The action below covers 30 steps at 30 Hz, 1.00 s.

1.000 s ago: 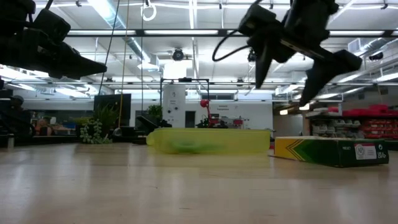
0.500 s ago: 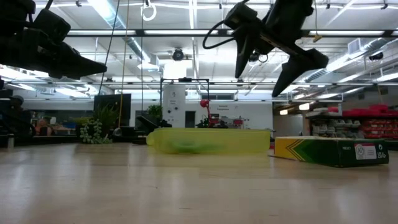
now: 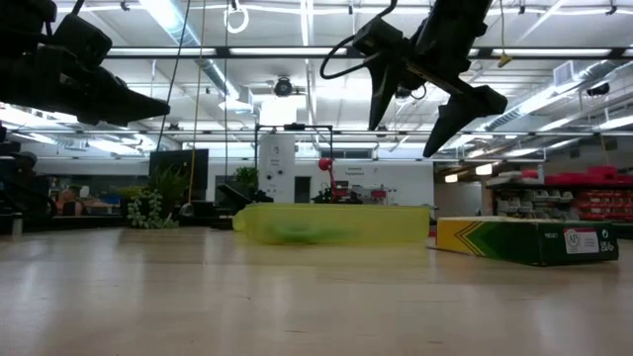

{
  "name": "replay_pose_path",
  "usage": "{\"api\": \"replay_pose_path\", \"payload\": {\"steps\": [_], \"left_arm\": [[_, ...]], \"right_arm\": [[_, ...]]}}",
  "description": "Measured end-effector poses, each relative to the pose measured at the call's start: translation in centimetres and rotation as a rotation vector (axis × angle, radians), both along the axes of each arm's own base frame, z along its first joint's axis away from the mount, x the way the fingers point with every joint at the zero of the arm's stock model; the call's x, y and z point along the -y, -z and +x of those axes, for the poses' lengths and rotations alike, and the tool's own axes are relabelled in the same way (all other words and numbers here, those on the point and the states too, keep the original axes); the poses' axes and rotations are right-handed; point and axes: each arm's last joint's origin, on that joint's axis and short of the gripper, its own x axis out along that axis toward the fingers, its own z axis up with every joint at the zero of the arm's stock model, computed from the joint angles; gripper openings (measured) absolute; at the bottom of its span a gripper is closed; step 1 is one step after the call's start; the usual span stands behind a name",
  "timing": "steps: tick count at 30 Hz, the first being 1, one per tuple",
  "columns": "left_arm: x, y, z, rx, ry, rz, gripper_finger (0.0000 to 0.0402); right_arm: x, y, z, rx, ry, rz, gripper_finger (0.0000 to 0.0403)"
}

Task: Pack school essentials
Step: Put the yellow crayon box into the yellow supply box

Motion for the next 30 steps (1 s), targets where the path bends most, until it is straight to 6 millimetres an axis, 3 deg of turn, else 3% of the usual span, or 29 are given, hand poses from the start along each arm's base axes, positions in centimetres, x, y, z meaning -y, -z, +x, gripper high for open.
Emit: {"api": "replay_pose_path", "payload": {"steps": [12, 30], "left_arm": [[0.0, 0.4, 0.2, -0.04, 0.0, 0.006, 0.0013], [0.0, 0.3, 0.2, -0.04, -0.001, 0.012, 0.0011]], "right_arm": [[-0.1, 0.0, 0.0, 0.003, -0.002, -0.037, 0.0367], [1.3, -0.2, 0.3, 0.013, -0.039, -0.112, 0.0367]]}}
